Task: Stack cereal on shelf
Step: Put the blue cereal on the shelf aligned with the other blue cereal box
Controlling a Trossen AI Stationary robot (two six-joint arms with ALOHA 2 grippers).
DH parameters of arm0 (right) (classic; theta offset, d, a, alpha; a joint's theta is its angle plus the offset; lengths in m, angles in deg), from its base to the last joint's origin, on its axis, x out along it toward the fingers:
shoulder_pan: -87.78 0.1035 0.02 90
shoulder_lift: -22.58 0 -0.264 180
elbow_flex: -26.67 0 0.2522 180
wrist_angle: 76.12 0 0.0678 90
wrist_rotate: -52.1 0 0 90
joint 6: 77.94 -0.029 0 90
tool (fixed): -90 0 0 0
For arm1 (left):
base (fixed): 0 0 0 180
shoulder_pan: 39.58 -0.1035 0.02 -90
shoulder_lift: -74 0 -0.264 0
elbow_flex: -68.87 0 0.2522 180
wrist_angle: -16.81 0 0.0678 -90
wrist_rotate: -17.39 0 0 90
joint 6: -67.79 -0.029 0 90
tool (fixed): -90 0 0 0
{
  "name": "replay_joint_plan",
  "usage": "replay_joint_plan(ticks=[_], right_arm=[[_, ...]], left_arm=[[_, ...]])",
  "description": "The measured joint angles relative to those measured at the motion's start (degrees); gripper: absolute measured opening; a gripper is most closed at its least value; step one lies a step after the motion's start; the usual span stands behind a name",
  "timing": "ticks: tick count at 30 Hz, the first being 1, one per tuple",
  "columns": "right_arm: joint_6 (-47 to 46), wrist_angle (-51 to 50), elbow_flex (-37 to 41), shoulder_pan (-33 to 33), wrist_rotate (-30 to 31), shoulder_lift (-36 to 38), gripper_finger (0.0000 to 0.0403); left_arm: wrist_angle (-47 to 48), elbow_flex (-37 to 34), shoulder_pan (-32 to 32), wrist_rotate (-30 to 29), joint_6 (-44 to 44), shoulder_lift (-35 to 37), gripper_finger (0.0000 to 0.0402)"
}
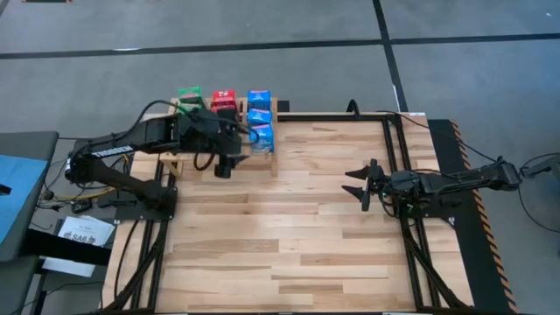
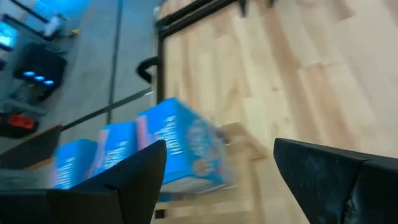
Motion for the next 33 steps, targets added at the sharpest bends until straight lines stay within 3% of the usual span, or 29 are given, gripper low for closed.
replay_joint_plan(ticks=[10,33], right_arm=[[0.0,0.0,0.0,0.0,0.0,0.0,0.0286],[0.0,0.0,0.0,0.0,0.0,0.0,0.0286]], left_arm=[[2.1,0.0,5.4,-3.4,7.1,-5.0,0.0289],[3.6,0.0,3.1,-8.1,9.4,-9.7,0.0289]])
